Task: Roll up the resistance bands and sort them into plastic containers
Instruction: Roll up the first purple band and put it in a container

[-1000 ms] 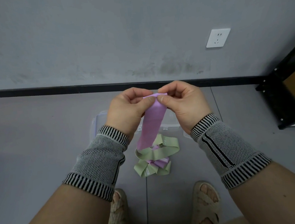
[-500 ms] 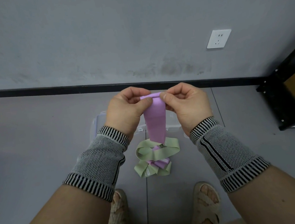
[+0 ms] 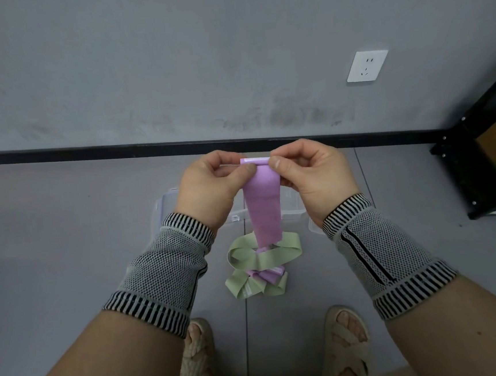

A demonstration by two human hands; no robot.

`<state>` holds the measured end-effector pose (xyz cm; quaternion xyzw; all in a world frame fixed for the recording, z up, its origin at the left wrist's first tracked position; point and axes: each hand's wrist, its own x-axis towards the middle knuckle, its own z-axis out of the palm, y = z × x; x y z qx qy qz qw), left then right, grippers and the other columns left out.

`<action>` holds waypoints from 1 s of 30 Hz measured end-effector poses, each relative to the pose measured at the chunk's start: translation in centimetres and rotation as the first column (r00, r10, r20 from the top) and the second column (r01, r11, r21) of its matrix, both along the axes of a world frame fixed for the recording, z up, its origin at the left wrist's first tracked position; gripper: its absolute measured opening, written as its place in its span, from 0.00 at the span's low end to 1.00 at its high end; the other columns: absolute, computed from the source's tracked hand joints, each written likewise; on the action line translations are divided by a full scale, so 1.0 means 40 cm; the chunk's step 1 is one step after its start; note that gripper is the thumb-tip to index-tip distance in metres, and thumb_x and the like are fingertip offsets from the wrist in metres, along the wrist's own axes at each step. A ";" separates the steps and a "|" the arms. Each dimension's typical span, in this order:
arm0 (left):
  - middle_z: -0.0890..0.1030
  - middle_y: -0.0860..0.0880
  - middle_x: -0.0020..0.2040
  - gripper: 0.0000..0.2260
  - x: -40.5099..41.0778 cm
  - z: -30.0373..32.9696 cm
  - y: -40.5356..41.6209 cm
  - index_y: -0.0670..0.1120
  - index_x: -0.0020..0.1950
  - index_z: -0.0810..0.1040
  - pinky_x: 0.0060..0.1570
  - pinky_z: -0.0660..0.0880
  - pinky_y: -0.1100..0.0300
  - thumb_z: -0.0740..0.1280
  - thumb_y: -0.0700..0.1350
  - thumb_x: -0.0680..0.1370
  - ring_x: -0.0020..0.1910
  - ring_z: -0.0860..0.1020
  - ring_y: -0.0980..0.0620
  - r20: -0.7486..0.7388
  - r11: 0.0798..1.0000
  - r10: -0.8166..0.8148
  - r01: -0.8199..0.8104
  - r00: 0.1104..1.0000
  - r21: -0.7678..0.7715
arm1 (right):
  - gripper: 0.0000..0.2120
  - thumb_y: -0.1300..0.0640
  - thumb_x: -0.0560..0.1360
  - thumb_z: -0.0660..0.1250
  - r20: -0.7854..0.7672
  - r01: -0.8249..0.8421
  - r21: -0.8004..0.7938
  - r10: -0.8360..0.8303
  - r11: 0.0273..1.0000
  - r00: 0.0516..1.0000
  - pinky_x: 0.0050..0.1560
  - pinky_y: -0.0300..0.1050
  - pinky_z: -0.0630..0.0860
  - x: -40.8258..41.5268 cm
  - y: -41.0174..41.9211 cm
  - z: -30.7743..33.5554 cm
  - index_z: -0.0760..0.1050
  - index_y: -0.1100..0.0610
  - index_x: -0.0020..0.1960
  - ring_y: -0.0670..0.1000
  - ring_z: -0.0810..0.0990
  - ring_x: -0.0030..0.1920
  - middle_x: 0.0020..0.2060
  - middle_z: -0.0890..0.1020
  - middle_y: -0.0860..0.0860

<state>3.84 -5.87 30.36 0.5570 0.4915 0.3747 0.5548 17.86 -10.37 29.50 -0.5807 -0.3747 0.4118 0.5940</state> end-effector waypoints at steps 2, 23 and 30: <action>0.80 0.55 0.28 0.02 -0.001 0.004 0.003 0.44 0.44 0.80 0.32 0.71 0.69 0.70 0.38 0.74 0.27 0.75 0.63 0.020 1.000 0.006 -0.006 1.000 -0.019 | 0.09 0.68 0.71 0.71 0.022 0.016 0.003 -0.016 1.000 1.000 0.49 0.53 0.81 0.004 0.001 -0.002 0.79 0.55 0.39 0.53 0.81 0.41 0.37 0.83 0.54; 0.77 0.56 0.24 0.06 -0.007 0.009 0.001 0.44 0.44 0.79 0.33 0.70 0.67 0.67 0.34 0.74 0.25 0.73 0.62 0.061 1.000 0.001 -0.002 0.998 0.007 | 0.08 0.68 0.71 0.70 -0.066 -0.002 -0.037 -0.001 0.999 0.998 0.50 0.53 0.80 0.006 0.002 -0.007 0.79 0.56 0.39 0.53 0.82 0.41 0.38 0.84 0.56; 0.80 0.54 0.28 0.05 -0.003 0.003 -0.001 0.45 0.42 0.79 0.34 0.71 0.67 0.70 0.36 0.73 0.28 0.75 0.61 0.065 1.000 -0.004 0.004 0.998 0.009 | 0.09 0.70 0.70 0.70 0.047 0.033 0.019 -0.034 0.999 0.998 0.51 0.47 0.80 0.001 0.001 -0.006 0.78 0.56 0.40 0.52 0.82 0.43 0.41 0.83 0.56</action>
